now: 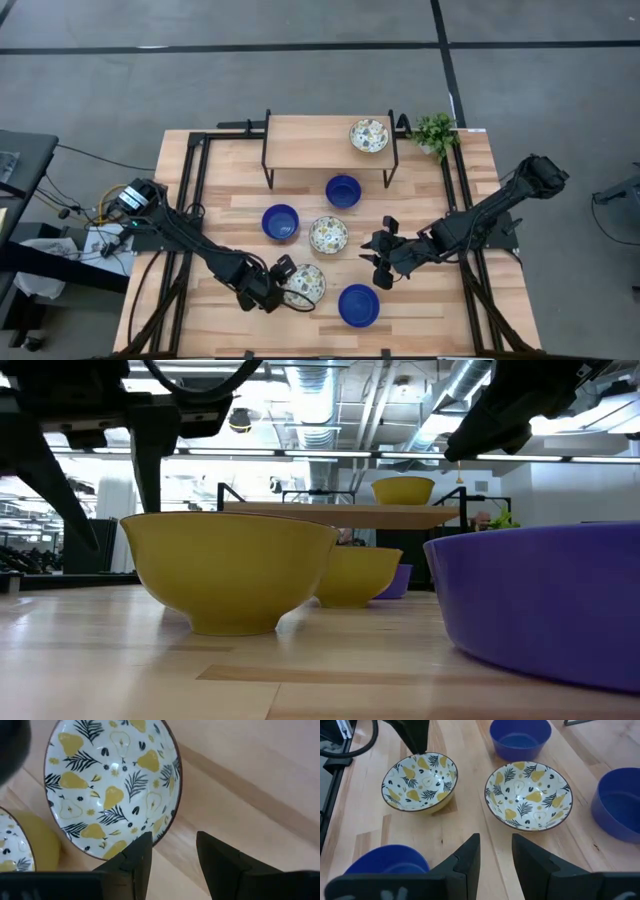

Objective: Pick & Place Mini bowls
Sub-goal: Stack the bottom yellow patterned bowl on the yellow patterned bowl on the shelf

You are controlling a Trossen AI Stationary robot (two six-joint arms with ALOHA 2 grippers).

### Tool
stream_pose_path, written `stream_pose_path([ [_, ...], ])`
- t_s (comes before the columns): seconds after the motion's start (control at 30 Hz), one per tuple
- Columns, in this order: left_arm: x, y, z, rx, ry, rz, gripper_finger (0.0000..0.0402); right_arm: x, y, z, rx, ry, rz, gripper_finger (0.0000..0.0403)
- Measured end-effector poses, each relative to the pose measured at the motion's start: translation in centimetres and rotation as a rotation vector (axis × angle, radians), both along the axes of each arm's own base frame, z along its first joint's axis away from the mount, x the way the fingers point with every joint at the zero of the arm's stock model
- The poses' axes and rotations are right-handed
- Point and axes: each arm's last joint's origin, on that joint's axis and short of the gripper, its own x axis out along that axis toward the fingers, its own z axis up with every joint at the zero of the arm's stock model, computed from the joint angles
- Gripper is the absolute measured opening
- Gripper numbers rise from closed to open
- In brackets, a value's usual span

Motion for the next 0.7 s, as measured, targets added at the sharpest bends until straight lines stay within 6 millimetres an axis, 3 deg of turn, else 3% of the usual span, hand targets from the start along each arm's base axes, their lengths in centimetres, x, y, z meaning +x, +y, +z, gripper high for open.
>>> stream_pose_path([
  [0.2, 0.0, 0.0, -0.9, 0.028, -0.038, -0.074, 0.0153, 0.0, 0.0, 0.0, 0.000, 0.000, 0.000, 0.0101],
  [0.7, 1.4, 1.2, -0.6, -0.006, -0.091, -0.093, 0.0153, 0.0, 0.0, 0.0, 0.000, -0.001, -0.001, 0.0101],
])
